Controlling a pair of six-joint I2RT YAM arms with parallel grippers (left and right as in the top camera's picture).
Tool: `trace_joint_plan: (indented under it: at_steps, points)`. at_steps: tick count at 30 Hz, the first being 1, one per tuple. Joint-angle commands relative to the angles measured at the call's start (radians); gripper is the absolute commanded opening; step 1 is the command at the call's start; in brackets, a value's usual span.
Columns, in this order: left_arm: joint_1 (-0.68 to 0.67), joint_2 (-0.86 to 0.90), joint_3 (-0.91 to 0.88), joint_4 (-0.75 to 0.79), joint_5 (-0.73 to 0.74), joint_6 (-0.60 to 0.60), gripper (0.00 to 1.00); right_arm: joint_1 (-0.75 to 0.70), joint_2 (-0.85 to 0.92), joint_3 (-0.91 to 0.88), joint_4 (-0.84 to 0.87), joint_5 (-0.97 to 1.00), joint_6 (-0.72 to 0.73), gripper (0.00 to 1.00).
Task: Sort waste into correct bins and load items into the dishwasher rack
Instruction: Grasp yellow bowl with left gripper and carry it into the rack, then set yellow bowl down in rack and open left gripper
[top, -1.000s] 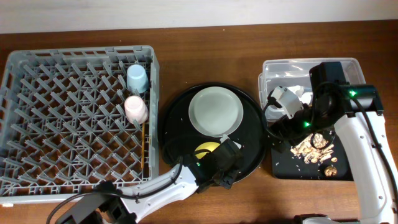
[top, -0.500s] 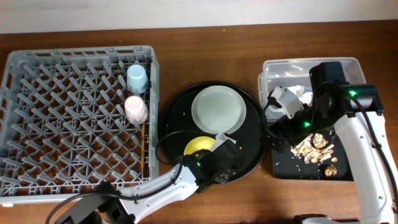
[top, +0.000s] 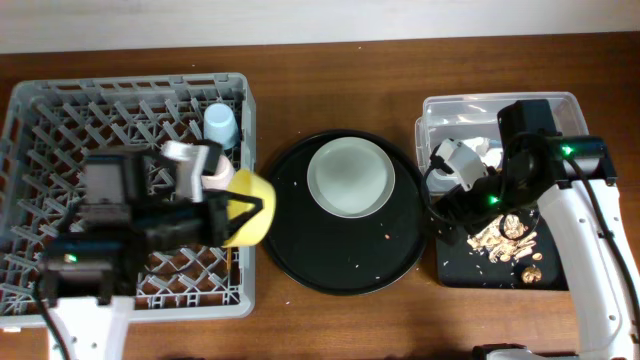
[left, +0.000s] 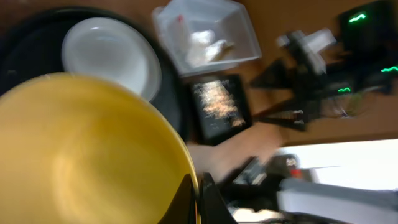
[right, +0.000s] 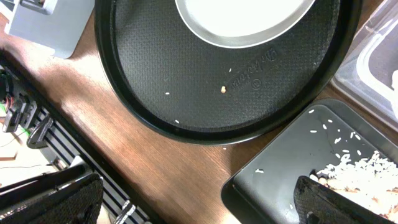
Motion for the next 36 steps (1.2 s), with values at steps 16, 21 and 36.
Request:
trace_joint_plan:
  at_steps: [16,21,36]
  points:
    - [0.462,0.224,-0.393,-0.116,0.567,0.514,0.00,-0.002,-0.005,-0.003,0.000,0.008,-0.010,0.99]
    - [0.462,0.372,-0.435,-0.036,0.566,0.515,0.00,-0.002,-0.005,-0.003,0.000,0.008,-0.010,0.99]
    - [0.680,0.400,-0.103,-0.176,0.127,0.432,0.99,-0.002,-0.005,-0.003,0.000,0.008,-0.010,0.99]
